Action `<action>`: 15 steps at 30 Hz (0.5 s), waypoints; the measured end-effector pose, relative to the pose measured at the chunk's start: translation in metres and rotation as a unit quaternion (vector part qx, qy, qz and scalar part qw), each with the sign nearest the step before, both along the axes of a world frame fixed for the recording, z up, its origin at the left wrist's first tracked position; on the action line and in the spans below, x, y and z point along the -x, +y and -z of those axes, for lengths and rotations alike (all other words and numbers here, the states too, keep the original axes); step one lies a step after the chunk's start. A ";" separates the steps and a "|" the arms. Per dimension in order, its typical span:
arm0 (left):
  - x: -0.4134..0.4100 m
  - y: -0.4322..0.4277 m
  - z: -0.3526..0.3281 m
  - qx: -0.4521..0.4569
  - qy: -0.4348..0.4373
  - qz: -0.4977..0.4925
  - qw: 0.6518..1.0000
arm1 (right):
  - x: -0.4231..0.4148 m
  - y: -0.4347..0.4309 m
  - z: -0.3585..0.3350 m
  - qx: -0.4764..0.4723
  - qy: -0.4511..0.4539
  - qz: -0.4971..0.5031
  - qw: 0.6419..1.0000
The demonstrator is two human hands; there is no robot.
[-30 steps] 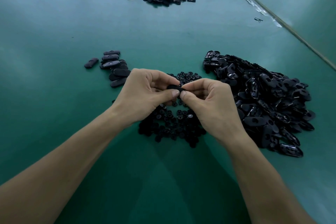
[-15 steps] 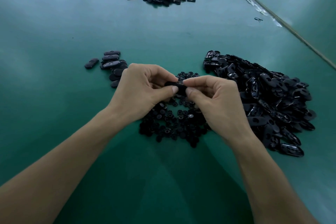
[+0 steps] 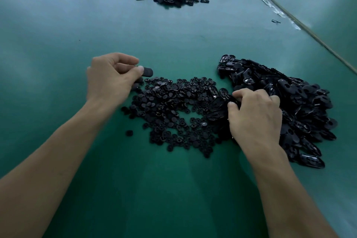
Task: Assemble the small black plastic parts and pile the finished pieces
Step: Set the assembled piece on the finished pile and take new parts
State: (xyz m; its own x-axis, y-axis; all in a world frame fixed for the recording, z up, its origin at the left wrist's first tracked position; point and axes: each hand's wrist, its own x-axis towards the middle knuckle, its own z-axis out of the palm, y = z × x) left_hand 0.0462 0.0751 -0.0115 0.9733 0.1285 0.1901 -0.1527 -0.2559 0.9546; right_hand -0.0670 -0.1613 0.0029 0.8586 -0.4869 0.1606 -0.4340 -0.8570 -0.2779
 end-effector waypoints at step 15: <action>-0.008 0.016 0.014 -0.215 -0.045 -0.116 0.969 | -0.007 0.011 0.007 -0.200 -0.217 -0.145 0.944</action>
